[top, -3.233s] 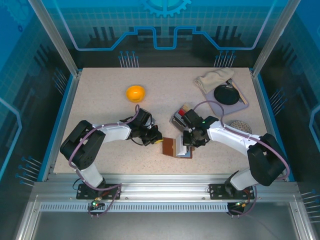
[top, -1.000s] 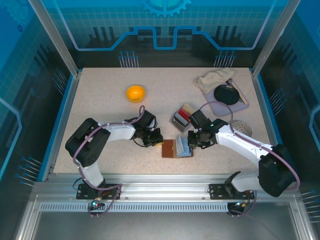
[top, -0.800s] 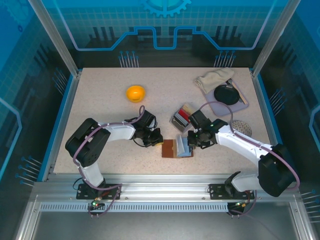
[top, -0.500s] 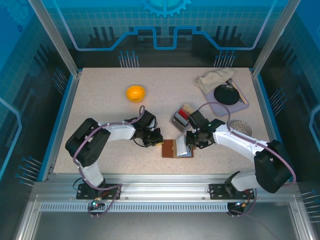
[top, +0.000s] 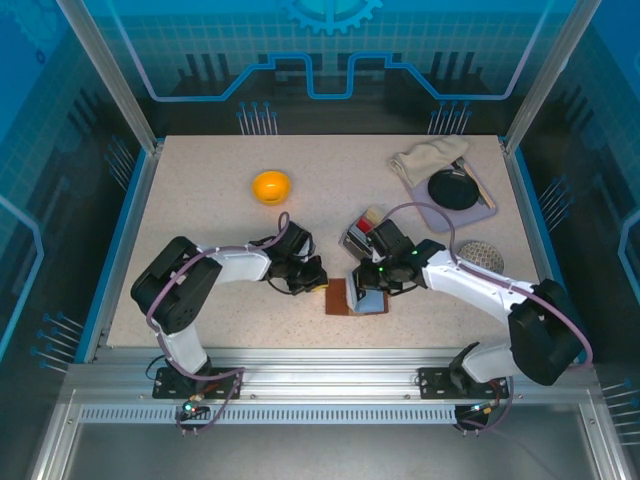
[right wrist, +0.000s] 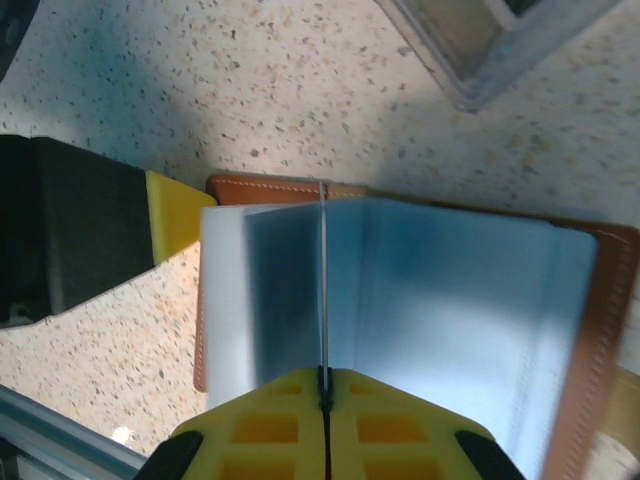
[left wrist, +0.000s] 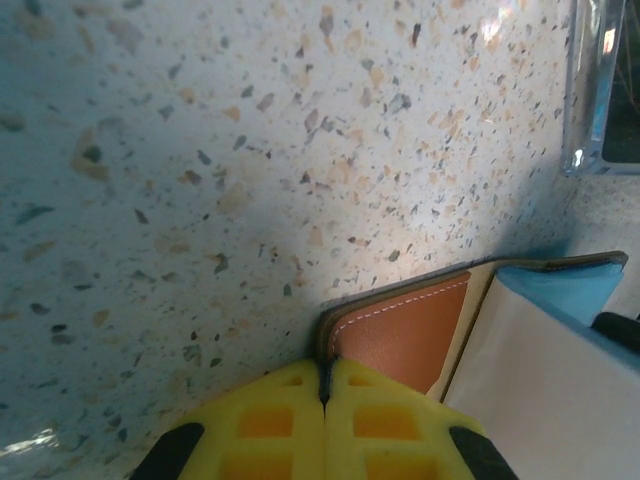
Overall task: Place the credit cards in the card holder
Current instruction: Flip over the card slot in the card holder.
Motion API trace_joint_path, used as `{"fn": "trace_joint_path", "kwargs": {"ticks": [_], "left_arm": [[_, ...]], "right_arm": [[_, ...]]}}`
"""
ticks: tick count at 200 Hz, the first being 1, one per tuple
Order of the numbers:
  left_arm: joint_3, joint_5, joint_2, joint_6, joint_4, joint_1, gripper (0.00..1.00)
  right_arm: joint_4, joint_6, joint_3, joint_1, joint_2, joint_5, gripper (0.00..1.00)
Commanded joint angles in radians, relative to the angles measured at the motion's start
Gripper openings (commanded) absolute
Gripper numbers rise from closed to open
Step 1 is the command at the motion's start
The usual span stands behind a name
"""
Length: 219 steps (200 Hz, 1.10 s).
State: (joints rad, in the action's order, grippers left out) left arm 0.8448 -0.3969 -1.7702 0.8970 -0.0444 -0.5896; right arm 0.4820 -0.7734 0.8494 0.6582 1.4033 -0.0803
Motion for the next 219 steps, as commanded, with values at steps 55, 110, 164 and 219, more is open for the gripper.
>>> {"fn": "trace_joint_path", "kwargs": {"ticks": [55, 110, 164, 219], "left_arm": [[-0.123, 0.093, 0.124, 0.081, 0.055, -0.011, 0.36], [-0.057, 0.024, 0.083, -0.013, 0.031, -0.049, 0.51], [-0.099, 0.113, 0.146, 0.024, 0.019, -0.062, 0.60], [-0.142, 0.166, 0.279, 0.023, 0.029, -0.069, 0.70]], "right_arm": [[-0.148, -0.076, -0.090, 0.012, 0.118, -0.024, 0.06], [-0.199, -0.063, -0.121, -0.005, 0.092, -0.061, 0.06], [-0.199, -0.066, -0.122, -0.025, 0.100, -0.062, 0.06], [-0.209, -0.058, -0.131, -0.025, 0.102, -0.061, 0.06]]}}
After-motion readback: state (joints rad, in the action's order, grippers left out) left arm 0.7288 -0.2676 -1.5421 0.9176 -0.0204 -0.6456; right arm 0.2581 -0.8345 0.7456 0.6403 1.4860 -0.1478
